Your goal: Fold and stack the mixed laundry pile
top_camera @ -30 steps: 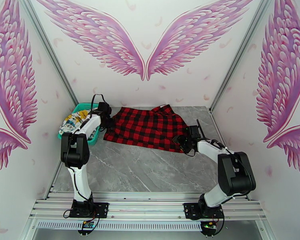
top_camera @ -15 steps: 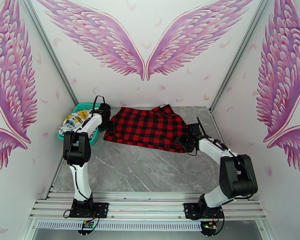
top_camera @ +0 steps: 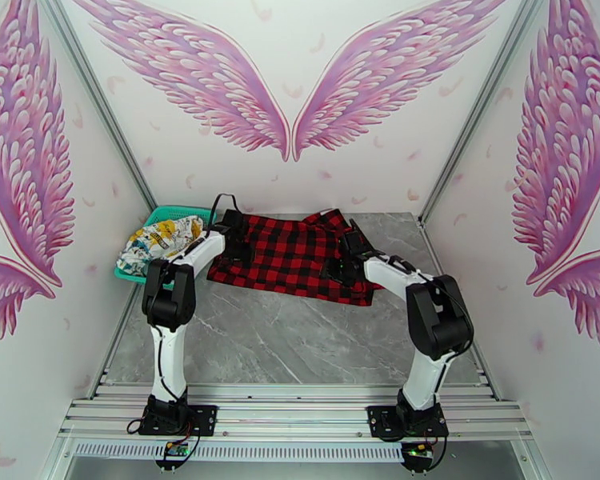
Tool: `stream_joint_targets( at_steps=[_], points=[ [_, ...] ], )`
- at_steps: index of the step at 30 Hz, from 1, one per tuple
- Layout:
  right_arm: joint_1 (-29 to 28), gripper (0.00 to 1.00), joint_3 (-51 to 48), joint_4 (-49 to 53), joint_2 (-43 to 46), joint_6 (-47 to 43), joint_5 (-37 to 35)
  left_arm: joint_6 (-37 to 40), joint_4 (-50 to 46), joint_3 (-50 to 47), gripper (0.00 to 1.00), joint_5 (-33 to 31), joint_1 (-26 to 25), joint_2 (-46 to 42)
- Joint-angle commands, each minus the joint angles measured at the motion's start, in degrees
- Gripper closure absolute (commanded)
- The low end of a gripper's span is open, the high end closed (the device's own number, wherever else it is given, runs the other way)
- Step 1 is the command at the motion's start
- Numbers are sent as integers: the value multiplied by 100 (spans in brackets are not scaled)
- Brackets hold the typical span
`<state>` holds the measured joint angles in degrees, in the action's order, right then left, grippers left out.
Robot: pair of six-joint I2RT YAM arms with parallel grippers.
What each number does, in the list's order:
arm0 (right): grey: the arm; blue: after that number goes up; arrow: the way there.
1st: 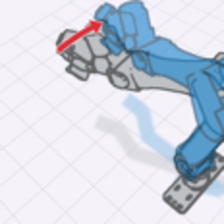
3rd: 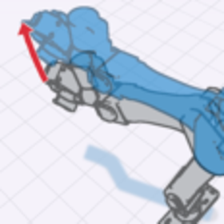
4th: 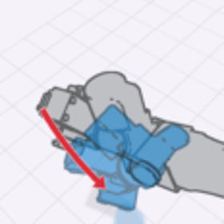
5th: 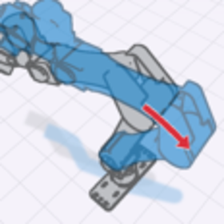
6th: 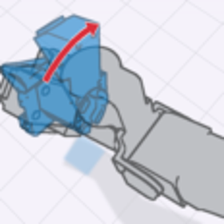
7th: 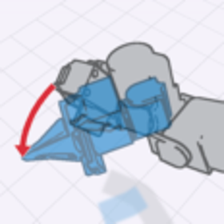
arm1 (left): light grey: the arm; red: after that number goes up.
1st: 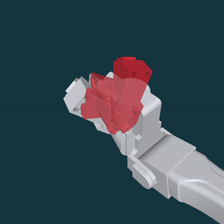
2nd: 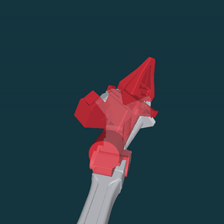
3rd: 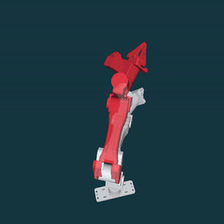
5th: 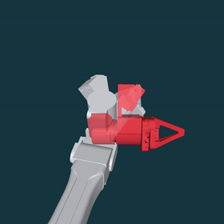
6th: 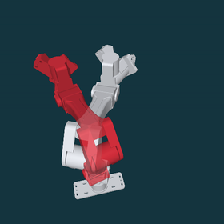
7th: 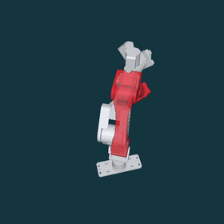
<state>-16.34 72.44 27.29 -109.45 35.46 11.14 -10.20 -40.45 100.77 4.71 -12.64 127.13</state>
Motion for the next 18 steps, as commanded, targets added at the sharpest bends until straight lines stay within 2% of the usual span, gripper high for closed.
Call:
stream_joint_targets(
  at_steps=[1,6,10,18],
  points=[
    [132,53,-72,319,-31,-152,-428,-131,215,-320,56,-93,279,63],
    [364,53,-452,606,102,-276,-1076,-263,181,-619,55,-139,576,-26],
    [421,52,-477,935,303,-530,-1613,-181,-156,-366,55,-444,580,4],
    [412,51,-313,1383,1061,-673,-1676,-108,-354,-39,45,-475,315,-681]
  ],
)
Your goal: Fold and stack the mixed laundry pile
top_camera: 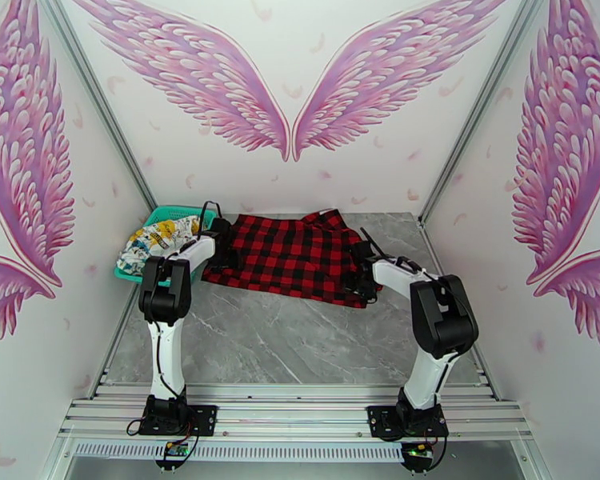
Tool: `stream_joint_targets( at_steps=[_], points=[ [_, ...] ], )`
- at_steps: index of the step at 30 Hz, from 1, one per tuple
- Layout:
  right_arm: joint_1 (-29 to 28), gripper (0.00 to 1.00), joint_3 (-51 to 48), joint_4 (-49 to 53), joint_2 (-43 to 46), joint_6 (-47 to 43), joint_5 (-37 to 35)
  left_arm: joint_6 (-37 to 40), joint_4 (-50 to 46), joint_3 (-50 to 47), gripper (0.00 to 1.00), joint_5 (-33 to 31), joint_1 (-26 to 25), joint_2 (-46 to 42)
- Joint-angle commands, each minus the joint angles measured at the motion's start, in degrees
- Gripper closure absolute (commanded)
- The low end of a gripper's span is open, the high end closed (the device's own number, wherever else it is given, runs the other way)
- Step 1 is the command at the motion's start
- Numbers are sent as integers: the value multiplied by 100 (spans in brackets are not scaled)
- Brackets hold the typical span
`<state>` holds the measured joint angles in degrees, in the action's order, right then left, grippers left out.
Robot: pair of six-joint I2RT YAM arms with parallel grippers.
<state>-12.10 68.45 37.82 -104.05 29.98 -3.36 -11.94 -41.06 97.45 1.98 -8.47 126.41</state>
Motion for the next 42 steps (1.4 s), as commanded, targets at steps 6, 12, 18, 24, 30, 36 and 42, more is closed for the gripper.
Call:
stream_joint_targets(
  at_steps=[6,12,18,24,30,36,42],
  points=[
    [-311,51,529,300,546,-83,41,336,-422,1045,42,182,-372,-346],
    [-672,67,1156,-26,-387,62,403,465,-666,2122,49,457,-419,915],
    [-663,72,1345,177,-1128,-111,177,330,-527,1732,51,536,-401,1037],
    [-472,70,920,417,-1068,-277,-111,126,-183,476,51,650,-379,522],
    [-25,65,34,514,-466,-308,98,-296,226,-1125,51,653,-483,-410],
    [100,64,-874,463,258,-187,406,-744,674,-2896,51,554,-900,-1447],
    [-132,63,-1876,276,938,183,556,-1080,938,-4154,51,284,-1175,-2305]
  ],
)
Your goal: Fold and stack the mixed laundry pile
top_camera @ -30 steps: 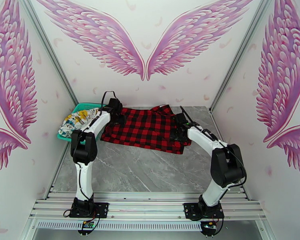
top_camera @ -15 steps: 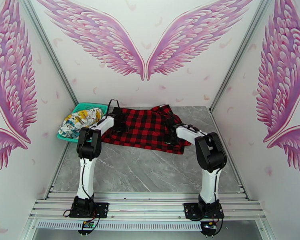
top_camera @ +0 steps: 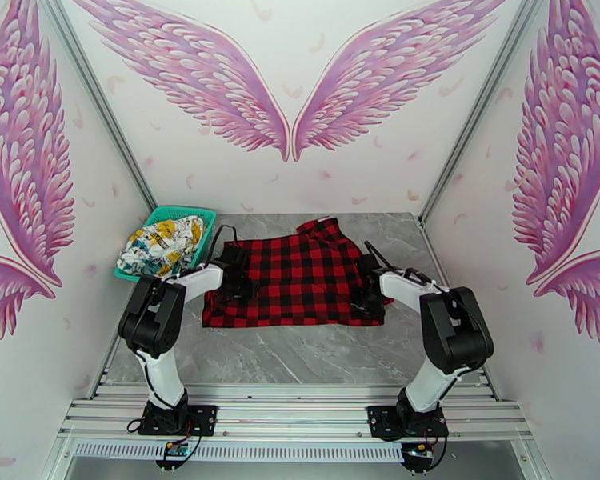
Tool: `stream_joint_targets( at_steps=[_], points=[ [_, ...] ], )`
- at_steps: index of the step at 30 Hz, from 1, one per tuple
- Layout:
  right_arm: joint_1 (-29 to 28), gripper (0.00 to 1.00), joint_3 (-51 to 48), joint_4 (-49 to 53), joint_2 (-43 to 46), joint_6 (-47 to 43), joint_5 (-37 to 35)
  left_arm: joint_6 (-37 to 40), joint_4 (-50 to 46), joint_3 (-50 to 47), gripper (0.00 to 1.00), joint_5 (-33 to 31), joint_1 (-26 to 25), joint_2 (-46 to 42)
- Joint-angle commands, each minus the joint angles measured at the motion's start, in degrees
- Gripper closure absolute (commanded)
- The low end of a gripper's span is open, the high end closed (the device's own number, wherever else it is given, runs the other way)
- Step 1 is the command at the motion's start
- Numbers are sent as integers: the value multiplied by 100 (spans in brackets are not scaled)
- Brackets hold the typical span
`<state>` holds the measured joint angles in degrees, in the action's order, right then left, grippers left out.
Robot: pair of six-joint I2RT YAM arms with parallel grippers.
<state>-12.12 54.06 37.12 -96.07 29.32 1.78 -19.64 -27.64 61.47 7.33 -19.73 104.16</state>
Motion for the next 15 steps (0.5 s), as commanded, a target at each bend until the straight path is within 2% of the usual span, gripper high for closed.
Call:
stream_joint_targets(
  at_steps=[1,5,8,12,15],
  points=[
    [-166,63,-598,364,306,310,63,-336,-417,-685,51,-287,-81,-196],
    [-333,63,-1167,562,1065,529,125,-421,-520,-1025,51,-412,-195,-675],
    [-390,63,-1201,950,1725,525,-33,-448,-621,-1020,50,-435,-237,-1061],
    [-387,58,-406,1290,2058,287,-332,-258,-865,-330,47,-487,-242,-1103],
    [-279,55,239,940,1645,9,-282,-19,-894,388,46,-485,-208,-706]
  ],
)
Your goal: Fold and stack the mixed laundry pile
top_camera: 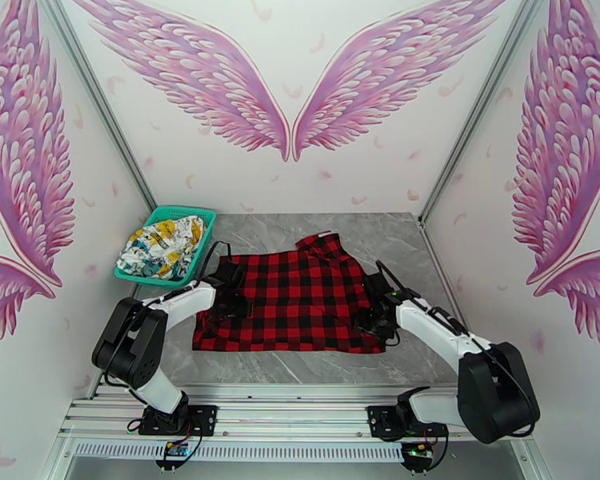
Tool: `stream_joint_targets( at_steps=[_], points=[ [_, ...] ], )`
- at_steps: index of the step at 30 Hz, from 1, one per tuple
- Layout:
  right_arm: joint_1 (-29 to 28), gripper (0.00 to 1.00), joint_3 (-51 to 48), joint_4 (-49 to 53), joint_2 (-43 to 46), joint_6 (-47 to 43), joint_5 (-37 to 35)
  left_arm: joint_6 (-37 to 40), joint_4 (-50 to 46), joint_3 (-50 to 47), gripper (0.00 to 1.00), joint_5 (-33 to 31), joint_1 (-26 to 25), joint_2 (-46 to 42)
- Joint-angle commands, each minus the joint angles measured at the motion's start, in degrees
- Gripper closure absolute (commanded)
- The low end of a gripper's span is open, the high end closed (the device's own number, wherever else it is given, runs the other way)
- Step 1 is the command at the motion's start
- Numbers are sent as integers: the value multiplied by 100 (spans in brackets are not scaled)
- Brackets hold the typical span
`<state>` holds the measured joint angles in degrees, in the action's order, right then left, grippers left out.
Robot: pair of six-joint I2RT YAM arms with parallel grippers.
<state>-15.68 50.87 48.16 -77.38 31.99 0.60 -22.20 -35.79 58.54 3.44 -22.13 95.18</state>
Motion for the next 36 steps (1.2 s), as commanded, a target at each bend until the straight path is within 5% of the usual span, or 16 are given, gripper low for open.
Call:
stream_joint_targets(
  at_steps=[1,11,24,30,36],
  points=[
    [92,55,781,-315,-499,-331,-140,327,-89,944,46,-121,49,410],
    [973,58,1876,-745,-2981,-573,69,463,8,2387,48,-103,218,2066],
    [1971,53,1346,-309,-2544,-792,-708,157,320,2282,47,219,104,2184],
    [1947,49,1838,-264,-1969,-954,-182,403,-6,2951,45,54,240,2058],
    [1809,43,2794,-821,-2643,-1747,919,770,-265,3938,42,-248,600,2726]
  ],
)
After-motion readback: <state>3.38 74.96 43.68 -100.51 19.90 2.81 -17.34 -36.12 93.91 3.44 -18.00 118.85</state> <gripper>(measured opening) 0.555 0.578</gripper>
